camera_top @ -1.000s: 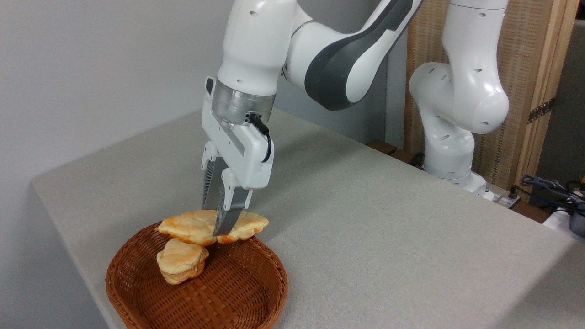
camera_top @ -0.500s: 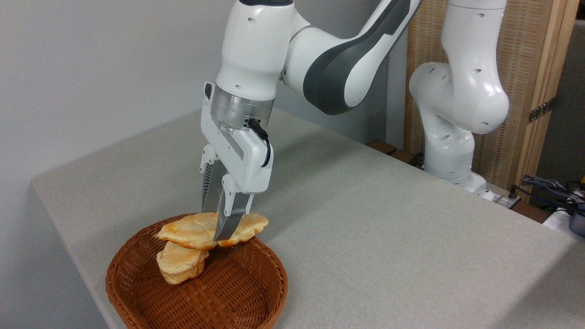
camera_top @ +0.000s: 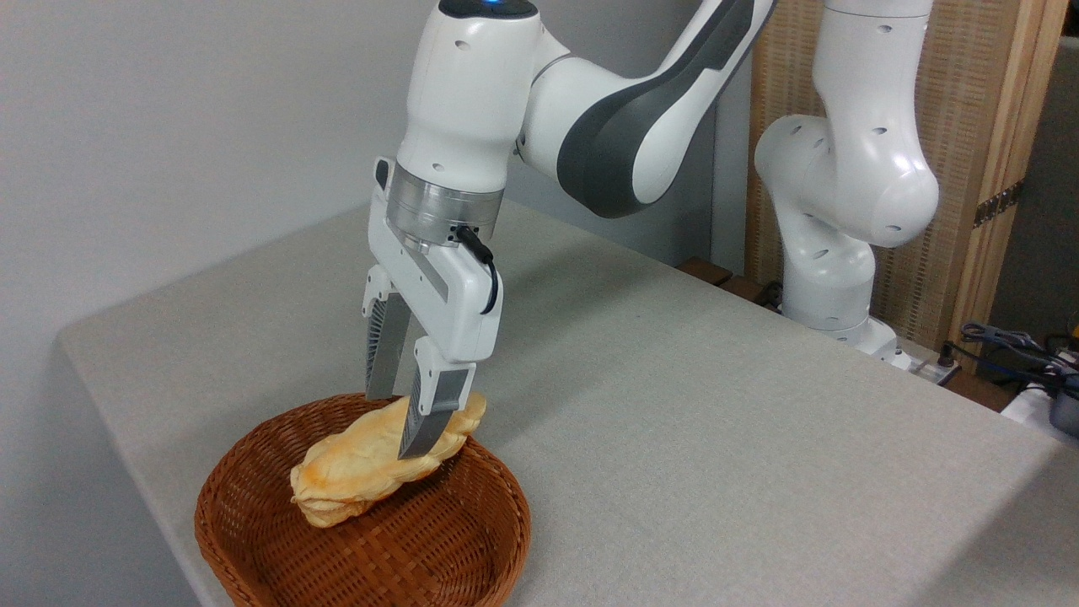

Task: Put bread into the basket
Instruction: 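Open the gripper and raise it away from the basket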

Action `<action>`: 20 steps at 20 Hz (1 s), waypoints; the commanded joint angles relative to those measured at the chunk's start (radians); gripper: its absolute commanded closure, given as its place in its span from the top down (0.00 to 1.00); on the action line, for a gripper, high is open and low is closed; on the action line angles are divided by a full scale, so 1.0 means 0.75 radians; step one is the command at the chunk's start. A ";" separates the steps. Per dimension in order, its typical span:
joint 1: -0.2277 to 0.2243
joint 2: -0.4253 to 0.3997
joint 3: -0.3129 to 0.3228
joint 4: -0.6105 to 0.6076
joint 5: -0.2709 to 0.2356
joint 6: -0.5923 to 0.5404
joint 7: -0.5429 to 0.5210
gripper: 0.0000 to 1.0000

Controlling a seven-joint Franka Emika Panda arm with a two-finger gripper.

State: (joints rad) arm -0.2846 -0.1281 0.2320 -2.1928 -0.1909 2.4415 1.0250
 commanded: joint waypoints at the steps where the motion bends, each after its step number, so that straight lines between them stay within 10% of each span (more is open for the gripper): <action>1: -0.005 -0.005 0.012 0.026 -0.015 0.023 -0.029 1.00; 14: 0.032 -0.169 0.014 0.040 0.015 -0.277 -0.225 1.00; 20: 0.030 -0.201 -0.027 0.146 0.187 -0.672 -0.445 1.00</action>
State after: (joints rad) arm -0.2570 -0.2783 0.2327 -2.1341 -0.1030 2.0441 0.8194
